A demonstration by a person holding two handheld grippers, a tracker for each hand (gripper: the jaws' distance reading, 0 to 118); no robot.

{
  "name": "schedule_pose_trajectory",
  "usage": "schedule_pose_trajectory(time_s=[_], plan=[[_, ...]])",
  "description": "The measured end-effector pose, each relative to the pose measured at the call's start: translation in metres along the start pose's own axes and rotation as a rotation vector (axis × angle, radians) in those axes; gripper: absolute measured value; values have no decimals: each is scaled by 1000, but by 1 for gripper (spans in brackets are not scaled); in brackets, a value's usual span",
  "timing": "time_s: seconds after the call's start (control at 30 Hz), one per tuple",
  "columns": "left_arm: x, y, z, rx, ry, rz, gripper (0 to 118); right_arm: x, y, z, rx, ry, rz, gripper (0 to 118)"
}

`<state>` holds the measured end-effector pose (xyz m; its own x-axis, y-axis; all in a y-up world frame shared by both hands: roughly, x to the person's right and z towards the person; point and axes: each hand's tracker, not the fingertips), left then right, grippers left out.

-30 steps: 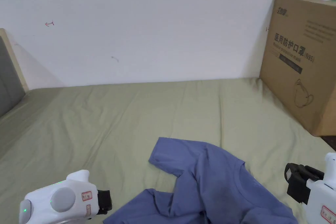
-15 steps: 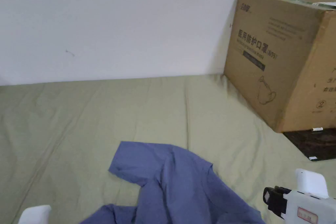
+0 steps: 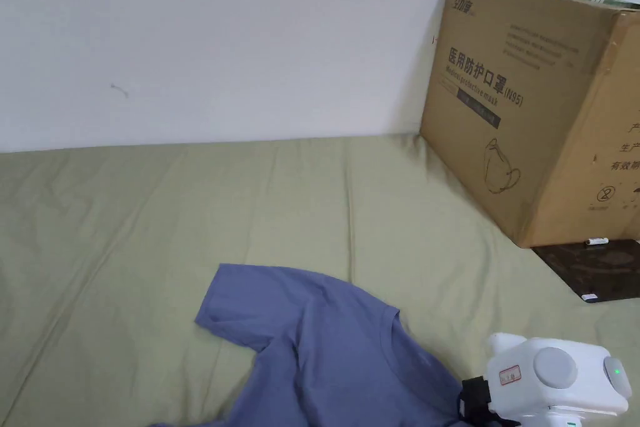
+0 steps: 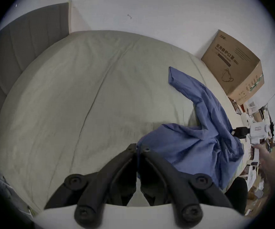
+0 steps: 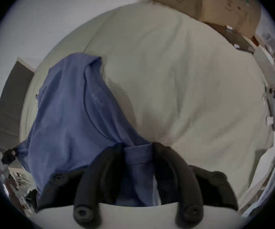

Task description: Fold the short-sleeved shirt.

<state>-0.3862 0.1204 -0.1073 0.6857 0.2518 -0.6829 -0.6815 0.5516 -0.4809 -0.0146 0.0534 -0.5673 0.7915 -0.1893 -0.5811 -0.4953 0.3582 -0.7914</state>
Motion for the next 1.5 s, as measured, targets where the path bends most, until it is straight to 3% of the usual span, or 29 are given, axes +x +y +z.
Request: schedule_pose_trajectory(time_s=[0.03,0.07,0.17,0.37,0.57,0.8,1.0,1.37,1.5], plan=[[0,-2,4,8,-1,-2,1,-2,2,7,11,45,18,4],[0,-1,8,17,-2,-3,1,-4,0,18,47,21,34,4],[3,6,39,168,79,-56,1,-8,-4,66,158,67,69,4],[-9,48,123,318,61,-29,1,13,5,178,319,141,1,4],[-16,88,196,459,60,-55,1,21,12,282,503,137,-22,4],[-5,131,241,544,-22,-51,1,13,33,358,606,126,12,4],[12,182,235,563,-15,-108,1,1,76,382,652,77,27,4],[45,275,172,647,39,-85,1,-17,187,358,748,31,-62,4],[49,294,151,694,84,-119,1,-13,210,339,790,67,-80,4]])
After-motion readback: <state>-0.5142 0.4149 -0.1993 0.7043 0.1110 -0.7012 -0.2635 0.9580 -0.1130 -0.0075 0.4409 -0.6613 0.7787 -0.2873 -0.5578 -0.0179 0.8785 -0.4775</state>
